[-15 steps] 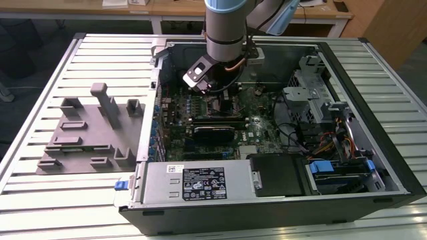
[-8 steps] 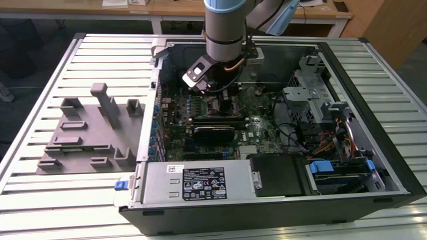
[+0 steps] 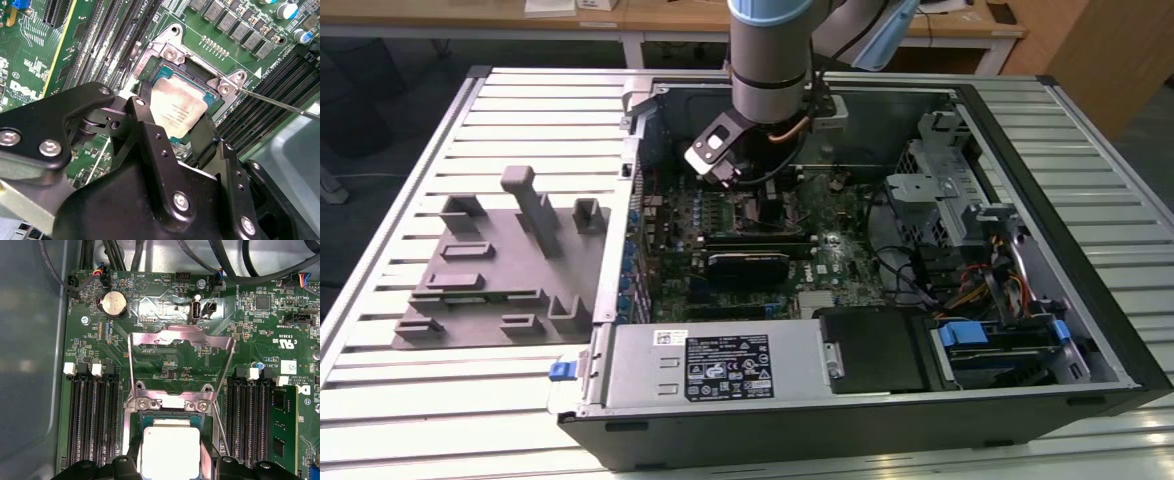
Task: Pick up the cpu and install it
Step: 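Place the cpu into insertion slot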
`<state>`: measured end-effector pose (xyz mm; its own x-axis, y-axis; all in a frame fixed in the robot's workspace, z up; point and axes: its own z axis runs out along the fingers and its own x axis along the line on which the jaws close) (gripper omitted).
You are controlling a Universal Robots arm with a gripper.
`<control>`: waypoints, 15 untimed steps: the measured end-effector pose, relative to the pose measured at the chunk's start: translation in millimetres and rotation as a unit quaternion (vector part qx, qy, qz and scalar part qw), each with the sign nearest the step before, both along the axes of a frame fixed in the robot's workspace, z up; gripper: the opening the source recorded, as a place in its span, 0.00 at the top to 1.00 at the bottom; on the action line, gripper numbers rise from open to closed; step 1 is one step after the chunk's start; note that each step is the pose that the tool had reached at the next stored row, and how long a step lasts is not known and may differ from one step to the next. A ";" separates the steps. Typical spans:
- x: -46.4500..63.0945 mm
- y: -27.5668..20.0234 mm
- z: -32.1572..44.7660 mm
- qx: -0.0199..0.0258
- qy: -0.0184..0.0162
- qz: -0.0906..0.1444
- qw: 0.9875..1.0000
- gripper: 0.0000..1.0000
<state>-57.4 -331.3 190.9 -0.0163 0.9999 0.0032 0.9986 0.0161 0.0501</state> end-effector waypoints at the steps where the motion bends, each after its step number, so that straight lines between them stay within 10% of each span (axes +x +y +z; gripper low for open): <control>1: 0.0 0.0 0.0 0.000 0.000 0.000 1.000 0.45; 15: 0.0 0.0 14.2 0.000 0.000 0.000 1.000 0.38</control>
